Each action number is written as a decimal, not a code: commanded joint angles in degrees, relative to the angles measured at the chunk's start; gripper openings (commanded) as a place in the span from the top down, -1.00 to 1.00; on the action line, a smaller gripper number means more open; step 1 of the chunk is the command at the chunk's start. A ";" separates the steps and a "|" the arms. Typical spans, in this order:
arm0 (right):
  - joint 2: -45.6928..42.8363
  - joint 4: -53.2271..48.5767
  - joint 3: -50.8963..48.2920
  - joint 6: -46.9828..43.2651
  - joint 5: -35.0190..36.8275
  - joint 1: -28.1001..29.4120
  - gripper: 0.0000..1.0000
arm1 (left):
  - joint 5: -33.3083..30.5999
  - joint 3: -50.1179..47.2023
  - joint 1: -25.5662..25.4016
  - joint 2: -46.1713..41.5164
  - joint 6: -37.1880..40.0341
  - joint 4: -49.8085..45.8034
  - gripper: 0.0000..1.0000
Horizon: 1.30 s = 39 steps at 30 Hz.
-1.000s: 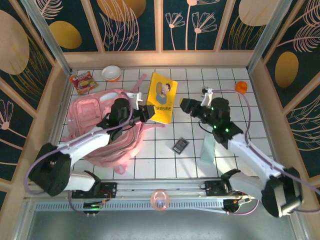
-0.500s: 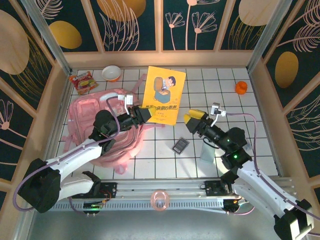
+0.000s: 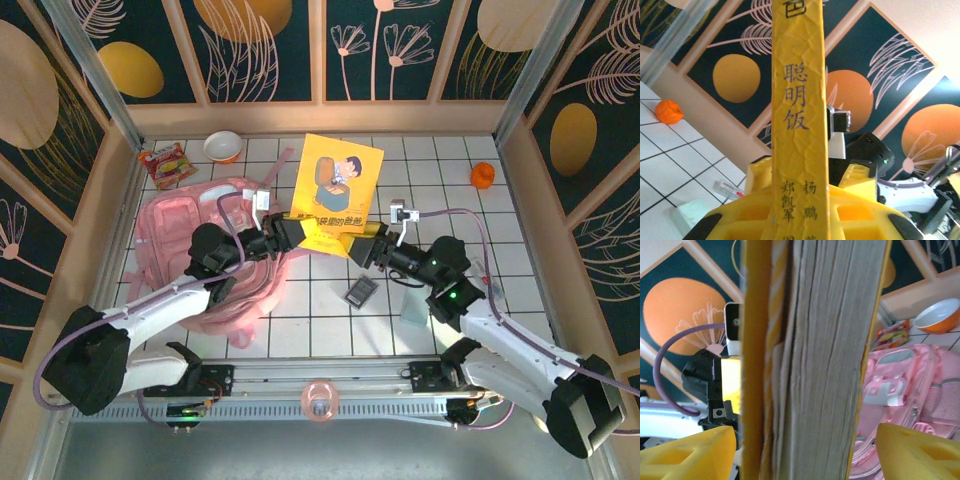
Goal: Pack the student bag
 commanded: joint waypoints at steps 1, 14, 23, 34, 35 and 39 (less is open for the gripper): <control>0.91 6.67 1.75 0.15 -6.89 0.50 -0.40 | 1.05 2.81 -0.41 -0.42 -0.41 9.14 0.97; -13.14 -23.97 3.89 -25.95 10.89 -0.98 1.00 | -13.63 11.16 -0.46 -13.58 48.91 -42.56 -0.35; -8.87 -49.31 11.21 -67.17 9.15 -1.14 1.00 | -12.30 23.18 -0.45 -13.67 83.67 -76.77 -0.57; 0.07 -60.27 18.02 -84.25 4.57 -0.05 1.00 | -11.19 25.89 -0.81 -10.57 97.86 -86.94 -0.94; 0.83 -60.90 18.71 -84.70 4.31 0.06 1.00 | -10.48 25.92 -0.87 -10.25 98.54 -87.70 -0.88; 3.31 -62.25 21.55 -86.39 3.20 0.40 1.00 | -6.06 25.81 -1.82 -8.76 101.32 -89.28 -0.48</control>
